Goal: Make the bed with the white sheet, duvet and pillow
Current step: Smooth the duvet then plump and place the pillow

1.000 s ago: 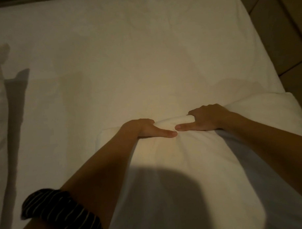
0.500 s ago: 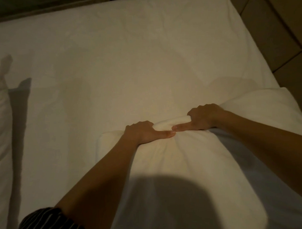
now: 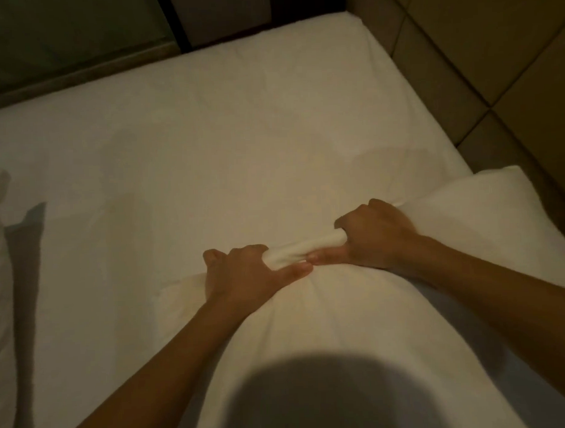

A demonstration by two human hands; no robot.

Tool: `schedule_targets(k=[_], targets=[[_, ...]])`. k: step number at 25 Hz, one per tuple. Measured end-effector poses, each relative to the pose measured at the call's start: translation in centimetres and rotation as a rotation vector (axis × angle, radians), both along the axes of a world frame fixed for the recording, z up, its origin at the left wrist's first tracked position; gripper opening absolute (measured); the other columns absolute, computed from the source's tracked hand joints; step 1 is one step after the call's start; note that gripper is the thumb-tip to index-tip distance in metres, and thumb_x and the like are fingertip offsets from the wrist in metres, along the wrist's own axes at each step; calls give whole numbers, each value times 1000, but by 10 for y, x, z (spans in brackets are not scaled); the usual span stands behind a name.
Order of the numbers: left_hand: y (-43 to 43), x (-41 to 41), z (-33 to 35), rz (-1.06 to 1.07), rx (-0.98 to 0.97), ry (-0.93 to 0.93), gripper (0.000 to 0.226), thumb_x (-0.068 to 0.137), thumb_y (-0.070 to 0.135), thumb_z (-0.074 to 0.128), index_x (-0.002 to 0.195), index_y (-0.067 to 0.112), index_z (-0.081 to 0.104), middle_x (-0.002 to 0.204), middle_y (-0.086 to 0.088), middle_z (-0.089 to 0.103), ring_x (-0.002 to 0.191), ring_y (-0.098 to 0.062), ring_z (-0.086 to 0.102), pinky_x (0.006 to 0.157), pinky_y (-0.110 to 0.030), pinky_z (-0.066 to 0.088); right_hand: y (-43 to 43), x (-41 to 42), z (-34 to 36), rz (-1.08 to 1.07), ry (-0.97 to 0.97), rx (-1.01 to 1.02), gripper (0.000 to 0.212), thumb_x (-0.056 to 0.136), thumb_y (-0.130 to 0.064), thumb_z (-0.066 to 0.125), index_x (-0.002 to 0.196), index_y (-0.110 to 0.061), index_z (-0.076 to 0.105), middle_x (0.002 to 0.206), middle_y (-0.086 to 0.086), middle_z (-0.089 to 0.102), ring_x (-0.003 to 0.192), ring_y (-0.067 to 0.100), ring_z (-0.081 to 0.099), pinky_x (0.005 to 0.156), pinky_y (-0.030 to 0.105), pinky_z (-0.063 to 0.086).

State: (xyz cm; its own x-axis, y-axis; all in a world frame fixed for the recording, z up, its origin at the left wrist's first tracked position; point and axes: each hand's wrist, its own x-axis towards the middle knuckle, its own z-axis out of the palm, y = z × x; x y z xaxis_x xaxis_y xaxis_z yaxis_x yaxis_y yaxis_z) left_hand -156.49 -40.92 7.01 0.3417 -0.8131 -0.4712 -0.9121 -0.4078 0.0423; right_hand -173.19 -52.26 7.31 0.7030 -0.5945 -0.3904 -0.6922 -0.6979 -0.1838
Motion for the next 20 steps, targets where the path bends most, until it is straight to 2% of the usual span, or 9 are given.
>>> schedule_targets(k=[2, 5, 8, 12, 15, 18, 20], targets=[[-26, -14, 22, -76, -49, 14, 76, 61, 94, 26, 89, 31, 58, 84, 11, 62, 78, -13, 49, 88, -38, 29, -12, -22, 25, -97, -37, -24, 65, 59, -90, 34, 64, -27, 46, 67, -8, 47, 73, 15, 47, 70, 26, 26], [-85, -29, 50, -196, -166, 42, 72, 61, 94, 31, 79, 29, 57, 73, 12, 54, 74, -14, 46, 84, -39, 26, -45, -49, 57, -262, -60, -117, 76, 50, -92, 29, 69, -23, 56, 67, -5, 50, 73, 19, 51, 64, 29, 29], [-127, -17, 66, -248, -257, 35, 73, 58, 95, 31, 74, 28, 56, 64, 13, 48, 71, -14, 45, 80, -39, 26, -75, -44, 73, -314, -87, -180, 78, 50, -94, 28, 66, -22, 55, 66, -1, 51, 70, 22, 49, 59, 30, 30], [-145, 42, 73, -166, -297, 26, 72, 60, 93, 33, 77, 28, 59, 67, 12, 52, 71, -14, 47, 78, -38, 24, -112, 21, 83, -183, -125, -199, 72, 52, -92, 26, 63, -25, 50, 60, -5, 45, 67, 20, 49, 60, 29, 29], [-176, 95, 86, -97, -342, 0, 71, 62, 92, 34, 78, 27, 59, 68, 10, 52, 71, -14, 47, 79, -38, 24, -155, 79, 95, -131, -174, -214, 69, 58, -91, 33, 64, -24, 51, 59, -7, 45, 67, 19, 51, 60, 29, 30], [-229, 139, 75, -29, -324, -43, 75, 62, 92, 34, 88, 26, 58, 74, 7, 54, 77, -16, 47, 86, -42, 26, -208, 129, 77, -168, -211, -204, 80, 56, -91, 31, 79, -20, 60, 71, 0, 57, 69, 20, 55, 62, 29, 36], [-258, 159, 30, 16, -230, -42, 80, 60, 95, 34, 96, 27, 58, 84, 5, 56, 82, -18, 47, 90, -44, 25, -239, 153, 32, -193, -135, -184, 85, 56, -94, 34, 88, -19, 62, 88, 5, 65, 79, 23, 59, 67, 30, 40]])
